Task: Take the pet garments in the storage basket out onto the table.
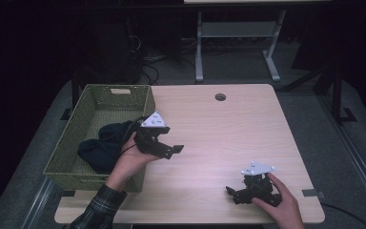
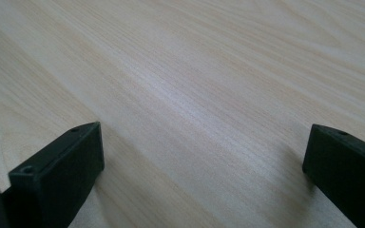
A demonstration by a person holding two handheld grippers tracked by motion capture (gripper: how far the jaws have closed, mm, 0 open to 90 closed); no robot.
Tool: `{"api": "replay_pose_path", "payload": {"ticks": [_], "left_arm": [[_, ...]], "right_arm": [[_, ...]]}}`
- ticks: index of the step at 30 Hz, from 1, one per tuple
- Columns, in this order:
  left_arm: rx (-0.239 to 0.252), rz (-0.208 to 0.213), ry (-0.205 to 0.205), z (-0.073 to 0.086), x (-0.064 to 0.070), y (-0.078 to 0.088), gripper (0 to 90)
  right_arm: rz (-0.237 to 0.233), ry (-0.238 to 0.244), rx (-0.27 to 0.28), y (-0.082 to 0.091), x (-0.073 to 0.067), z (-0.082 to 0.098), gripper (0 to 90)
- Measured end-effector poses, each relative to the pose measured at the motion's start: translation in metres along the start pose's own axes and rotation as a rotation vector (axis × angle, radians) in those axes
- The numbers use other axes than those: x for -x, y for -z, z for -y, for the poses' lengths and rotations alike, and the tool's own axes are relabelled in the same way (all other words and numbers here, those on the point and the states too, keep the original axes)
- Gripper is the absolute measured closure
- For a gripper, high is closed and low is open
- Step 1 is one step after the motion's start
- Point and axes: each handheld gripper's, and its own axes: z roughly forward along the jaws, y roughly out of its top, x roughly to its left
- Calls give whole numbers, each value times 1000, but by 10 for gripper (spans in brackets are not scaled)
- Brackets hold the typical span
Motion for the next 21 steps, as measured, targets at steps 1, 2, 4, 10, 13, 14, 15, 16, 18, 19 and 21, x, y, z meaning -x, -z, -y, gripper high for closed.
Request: {"api": "replay_pose_path", "payload": {"ticks": [1,2,4,10,13,14,15,16,18,19,21], "left_arm": [[2,-4,2,0,-1,2,141],[1,-9,0,0,-3,4,141],[11,-18,10,1,-6,7,141],[18,-34,20,4,-11,13,141],[19,-46,21,6,-15,17,142],[21,-51,27,7,-16,18,141],[21,-55,29,7,-17,20,142],[24,-59,32,8,-18,22,142],[22,-66,31,10,-22,25,142],[26,-70,41,10,-23,26,141],[28,-81,45,12,-26,29,141]], "right_arm": [[0,0,0,0,0,0,0],[0,0,0,0,0,0,0],[0,0,0,0,0,0,0],[0,0,0,0,0,0,0],[0,0,0,0,0,0,0],[0,0,0,0,0,0,0],[0,0,0,0,0,0,0],[0,0,0,0,0,0,0],[0,0,0,0,0,0,0],[0,0,0,0,0,0,0],[0,0,0,0,0,0,0]]}}
